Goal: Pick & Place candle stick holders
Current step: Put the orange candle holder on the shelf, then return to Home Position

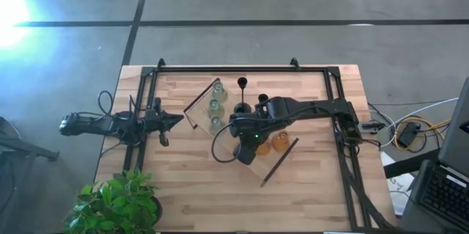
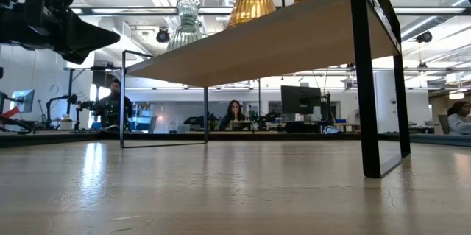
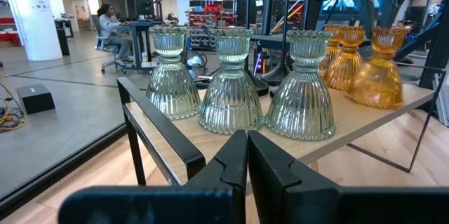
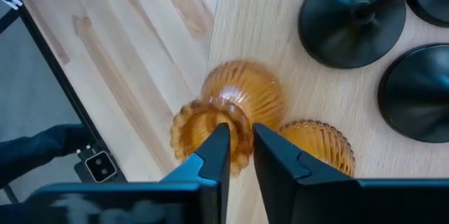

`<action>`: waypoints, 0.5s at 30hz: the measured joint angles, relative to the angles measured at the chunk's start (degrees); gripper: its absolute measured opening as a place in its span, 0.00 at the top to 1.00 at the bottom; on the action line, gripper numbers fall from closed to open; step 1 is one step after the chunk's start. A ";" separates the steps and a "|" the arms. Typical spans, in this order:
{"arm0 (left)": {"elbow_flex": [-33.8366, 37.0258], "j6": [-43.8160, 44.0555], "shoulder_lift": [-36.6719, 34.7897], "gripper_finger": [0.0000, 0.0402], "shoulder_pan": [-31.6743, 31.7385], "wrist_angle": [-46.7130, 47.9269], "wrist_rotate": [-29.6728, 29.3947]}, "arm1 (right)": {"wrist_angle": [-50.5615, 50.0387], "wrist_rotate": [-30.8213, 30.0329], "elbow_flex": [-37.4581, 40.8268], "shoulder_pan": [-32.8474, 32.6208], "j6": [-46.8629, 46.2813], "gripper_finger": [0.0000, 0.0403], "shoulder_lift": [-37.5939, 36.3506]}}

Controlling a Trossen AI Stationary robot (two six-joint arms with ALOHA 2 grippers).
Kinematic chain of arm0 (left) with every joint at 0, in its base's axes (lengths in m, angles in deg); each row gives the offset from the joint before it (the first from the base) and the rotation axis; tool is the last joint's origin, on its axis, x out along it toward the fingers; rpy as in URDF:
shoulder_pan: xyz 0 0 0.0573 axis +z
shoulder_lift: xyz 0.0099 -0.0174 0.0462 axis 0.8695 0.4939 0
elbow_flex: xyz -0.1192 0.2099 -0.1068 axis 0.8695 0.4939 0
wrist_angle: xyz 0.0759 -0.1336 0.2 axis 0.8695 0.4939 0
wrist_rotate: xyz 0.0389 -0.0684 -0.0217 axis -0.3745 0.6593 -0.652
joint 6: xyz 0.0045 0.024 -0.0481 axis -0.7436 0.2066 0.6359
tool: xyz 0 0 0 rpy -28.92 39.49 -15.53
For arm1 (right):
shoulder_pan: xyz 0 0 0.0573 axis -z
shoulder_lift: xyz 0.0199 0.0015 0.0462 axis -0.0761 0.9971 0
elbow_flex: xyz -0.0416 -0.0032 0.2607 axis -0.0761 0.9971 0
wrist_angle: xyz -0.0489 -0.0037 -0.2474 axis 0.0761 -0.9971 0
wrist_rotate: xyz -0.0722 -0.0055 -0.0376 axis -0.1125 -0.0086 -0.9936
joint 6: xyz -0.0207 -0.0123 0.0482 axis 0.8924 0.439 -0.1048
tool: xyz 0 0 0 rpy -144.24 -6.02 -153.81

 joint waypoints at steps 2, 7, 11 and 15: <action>0.00 -0.01 0.00 0.95 0.00 0.00 -0.02 | 0.02 -0.02 0.02 0.00 -0.01 0.84 0.00; 0.00 -0.01 0.01 0.95 -0.01 0.00 0.00 | 0.03 -1.39 0.11 -0.02 -0.13 0.81 0.00; 0.00 -0.01 0.02 0.95 0.00 -0.01 -0.01 | 0.07 -2.64 0.11 -0.02 -0.13 0.78 0.00; 0.00 0.00 0.00 0.95 0.00 0.00 -0.02 | 0.09 -3.04 0.11 -0.02 -0.13 0.76 0.00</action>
